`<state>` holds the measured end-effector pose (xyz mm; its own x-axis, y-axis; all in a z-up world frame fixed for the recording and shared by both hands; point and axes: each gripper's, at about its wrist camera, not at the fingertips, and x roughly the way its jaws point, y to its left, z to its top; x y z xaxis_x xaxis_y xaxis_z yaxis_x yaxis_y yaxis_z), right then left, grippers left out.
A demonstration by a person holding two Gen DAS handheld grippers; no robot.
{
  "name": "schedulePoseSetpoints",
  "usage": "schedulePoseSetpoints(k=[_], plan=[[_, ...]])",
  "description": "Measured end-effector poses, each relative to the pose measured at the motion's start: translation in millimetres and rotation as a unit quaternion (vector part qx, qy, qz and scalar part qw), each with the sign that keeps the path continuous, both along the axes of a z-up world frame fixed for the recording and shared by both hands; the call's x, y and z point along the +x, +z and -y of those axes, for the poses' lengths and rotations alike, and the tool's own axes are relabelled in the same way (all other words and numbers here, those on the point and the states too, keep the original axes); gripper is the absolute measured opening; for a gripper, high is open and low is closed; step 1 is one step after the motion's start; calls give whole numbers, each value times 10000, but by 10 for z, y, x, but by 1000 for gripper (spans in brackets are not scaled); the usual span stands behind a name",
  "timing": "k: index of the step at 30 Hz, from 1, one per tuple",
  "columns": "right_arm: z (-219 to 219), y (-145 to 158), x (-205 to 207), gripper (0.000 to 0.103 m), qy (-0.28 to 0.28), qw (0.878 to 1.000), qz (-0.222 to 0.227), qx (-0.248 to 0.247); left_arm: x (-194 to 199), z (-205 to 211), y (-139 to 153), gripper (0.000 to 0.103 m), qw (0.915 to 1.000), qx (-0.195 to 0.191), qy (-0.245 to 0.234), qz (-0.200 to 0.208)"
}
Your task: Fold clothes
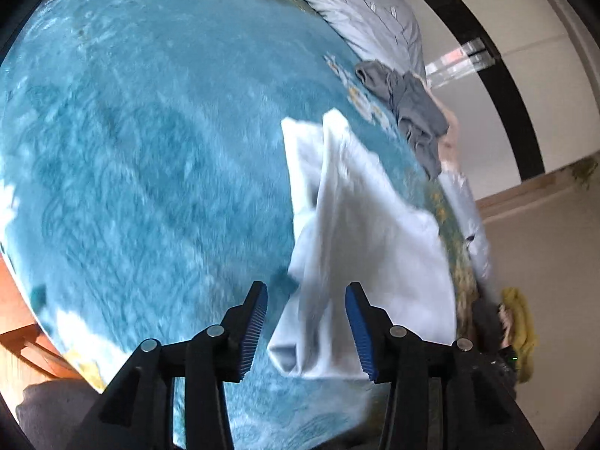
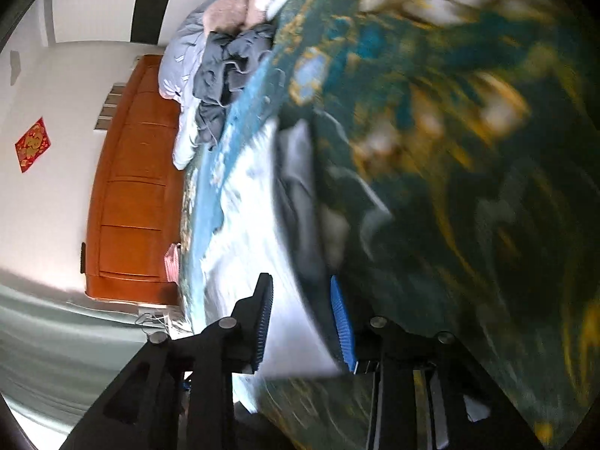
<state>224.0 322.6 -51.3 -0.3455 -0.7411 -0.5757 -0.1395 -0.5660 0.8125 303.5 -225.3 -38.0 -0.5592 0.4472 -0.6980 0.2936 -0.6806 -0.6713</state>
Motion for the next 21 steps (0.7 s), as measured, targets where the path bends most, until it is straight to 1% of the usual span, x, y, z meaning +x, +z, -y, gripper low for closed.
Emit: schedulePoseSetpoints(k=[2, 3, 7, 13, 19, 20, 21], plan=[[-75, -15, 134, 40, -137, 9999, -10, 81, 40, -50, -24, 47, 10000, 19, -42, 7], [-104, -24, 167, 41, -189, 9997, 1, 122, 50, -81, -28, 47, 10000, 14, -64, -6], [-152, -61, 237, 41, -291, 9995, 69, 34, 100, -180, -58, 47, 9998, 30, -185, -100], [-47, -83, 241, 41, -288, 9995, 121, -50, 178, -222, -56, 47, 9987, 160, -285, -388], [13, -115, 267, 41, -265, 9995, 147, -63, 178, -250, -29, 47, 9974, 111, -309, -638], [18, -120, 264, 41, -280, 9995, 159, -73, 166, -255, -33, 45, 9973, 103, -330, -644], [24, -125, 255, 41, -295, 9994, 171, -88, 165, -256, -39, 45, 9973, 96, -338, -646]])
